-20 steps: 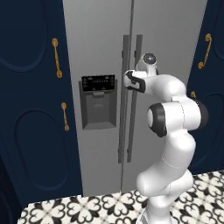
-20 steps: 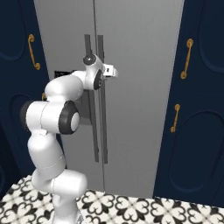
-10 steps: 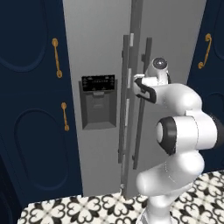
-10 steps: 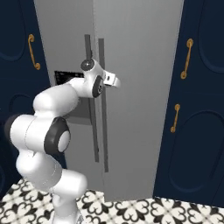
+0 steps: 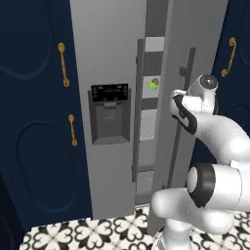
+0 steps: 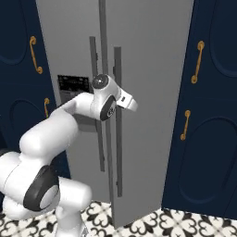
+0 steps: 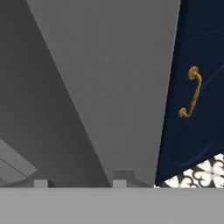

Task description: Grab a lemon wedge from the fridge and one ice cube from the ice bowl, and put them in the glass of lemonade.

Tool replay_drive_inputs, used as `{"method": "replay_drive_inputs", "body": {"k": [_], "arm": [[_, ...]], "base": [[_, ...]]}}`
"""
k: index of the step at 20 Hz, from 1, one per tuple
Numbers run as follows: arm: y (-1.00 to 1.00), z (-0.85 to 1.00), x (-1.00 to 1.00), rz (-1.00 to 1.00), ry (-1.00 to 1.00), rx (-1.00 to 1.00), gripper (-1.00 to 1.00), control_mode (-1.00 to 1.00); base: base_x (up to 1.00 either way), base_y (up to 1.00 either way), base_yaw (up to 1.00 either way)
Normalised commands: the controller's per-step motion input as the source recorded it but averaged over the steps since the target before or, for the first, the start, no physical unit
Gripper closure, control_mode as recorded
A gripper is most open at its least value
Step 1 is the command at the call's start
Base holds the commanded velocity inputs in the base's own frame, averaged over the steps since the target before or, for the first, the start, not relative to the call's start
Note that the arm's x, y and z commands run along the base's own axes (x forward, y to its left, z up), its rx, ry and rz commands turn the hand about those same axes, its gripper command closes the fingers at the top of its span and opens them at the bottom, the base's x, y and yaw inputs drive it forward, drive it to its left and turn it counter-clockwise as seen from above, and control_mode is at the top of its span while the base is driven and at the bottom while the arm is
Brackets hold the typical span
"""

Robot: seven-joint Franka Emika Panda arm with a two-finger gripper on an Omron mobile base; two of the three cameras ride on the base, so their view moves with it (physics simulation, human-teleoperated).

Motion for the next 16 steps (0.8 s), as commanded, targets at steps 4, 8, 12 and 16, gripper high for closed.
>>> {"method": "replay_drive_inputs", "body": {"k": [4,8,12,16], "arm": [[-1.00,-0.17,-1.00,-0.18,-0.01,0.16,1.00,-1.00],[-1.00,-0.05,-0.90,-0.29,0.02,0.15,1.00,-1.00],[-0.90,0.28,-0.69,-0.23,0.05,0.10,-1.00,-1.00],[-0.18,0.98,-1.00,0.00,-0.01,0.03,-1.00,-1.00]], "base": [[0.00,0.00,0.00],[0.00,0.00,0.00],[0.00,0.00,0.00],[0.00,0.00,0.00]]}}
